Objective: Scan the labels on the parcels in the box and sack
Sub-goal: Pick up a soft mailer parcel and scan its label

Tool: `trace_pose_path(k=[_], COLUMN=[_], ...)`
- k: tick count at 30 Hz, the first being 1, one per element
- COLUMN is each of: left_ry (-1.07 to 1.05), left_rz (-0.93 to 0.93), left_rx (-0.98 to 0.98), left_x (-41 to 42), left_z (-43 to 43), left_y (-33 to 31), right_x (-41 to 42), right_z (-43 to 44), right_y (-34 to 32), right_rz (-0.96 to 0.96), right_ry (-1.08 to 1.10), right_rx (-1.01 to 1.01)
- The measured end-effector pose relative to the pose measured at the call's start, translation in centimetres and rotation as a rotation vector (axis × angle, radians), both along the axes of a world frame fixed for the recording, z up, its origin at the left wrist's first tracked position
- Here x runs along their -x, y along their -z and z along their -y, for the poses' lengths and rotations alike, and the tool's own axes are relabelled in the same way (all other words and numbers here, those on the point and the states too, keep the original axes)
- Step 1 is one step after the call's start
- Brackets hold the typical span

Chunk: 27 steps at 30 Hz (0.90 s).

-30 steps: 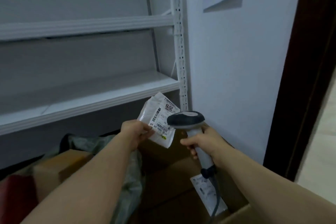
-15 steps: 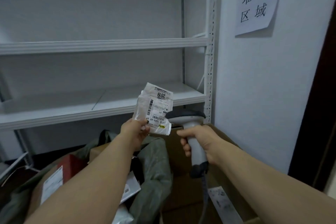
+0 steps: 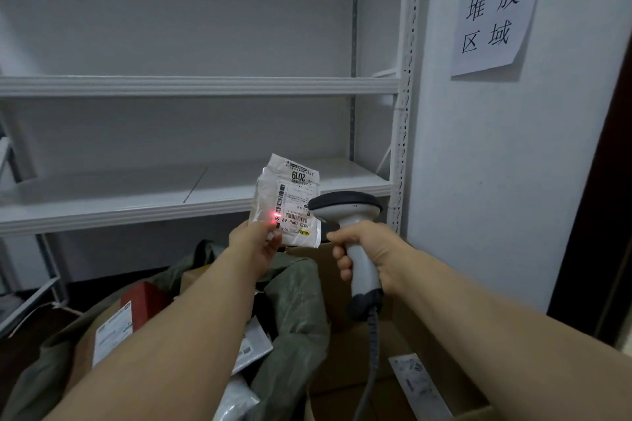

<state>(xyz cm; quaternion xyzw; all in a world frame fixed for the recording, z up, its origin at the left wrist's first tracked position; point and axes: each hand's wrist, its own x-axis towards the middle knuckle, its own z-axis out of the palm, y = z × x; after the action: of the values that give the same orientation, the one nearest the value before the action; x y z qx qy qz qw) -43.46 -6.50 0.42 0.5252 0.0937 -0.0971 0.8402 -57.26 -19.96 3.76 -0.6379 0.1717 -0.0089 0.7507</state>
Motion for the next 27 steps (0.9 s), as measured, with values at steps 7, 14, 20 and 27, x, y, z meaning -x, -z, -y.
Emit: trace_pose_path(k=[7, 14, 20, 27], left_ry=[-0.008, -0.019, -0.024, -0.025], left_rz=[-0.007, -0.012, -0.014, -0.009], left_rx=[-0.008, -0.020, -0.052, -0.037], left_x=[0.2, 0.2, 0.1, -0.3], left_z=[-0.5, -0.7, -0.9, -1.1], left_y=[-0.2, -0.3, -0.2, 0.0], right_x=[0.0, -0.1, -0.1, -0.1], right_z=[0.0, -0.3, -0.6, -0.7], right_y=[-0.1, -0.4, -0.3, -0.3], right_rz=[-0.002, 0.003, 0.000, -0.008], right_ry=[0.004, -0.013, -0.012, -0.014], right_rx=[-0.008, 0.021, 0.049, 0.051])
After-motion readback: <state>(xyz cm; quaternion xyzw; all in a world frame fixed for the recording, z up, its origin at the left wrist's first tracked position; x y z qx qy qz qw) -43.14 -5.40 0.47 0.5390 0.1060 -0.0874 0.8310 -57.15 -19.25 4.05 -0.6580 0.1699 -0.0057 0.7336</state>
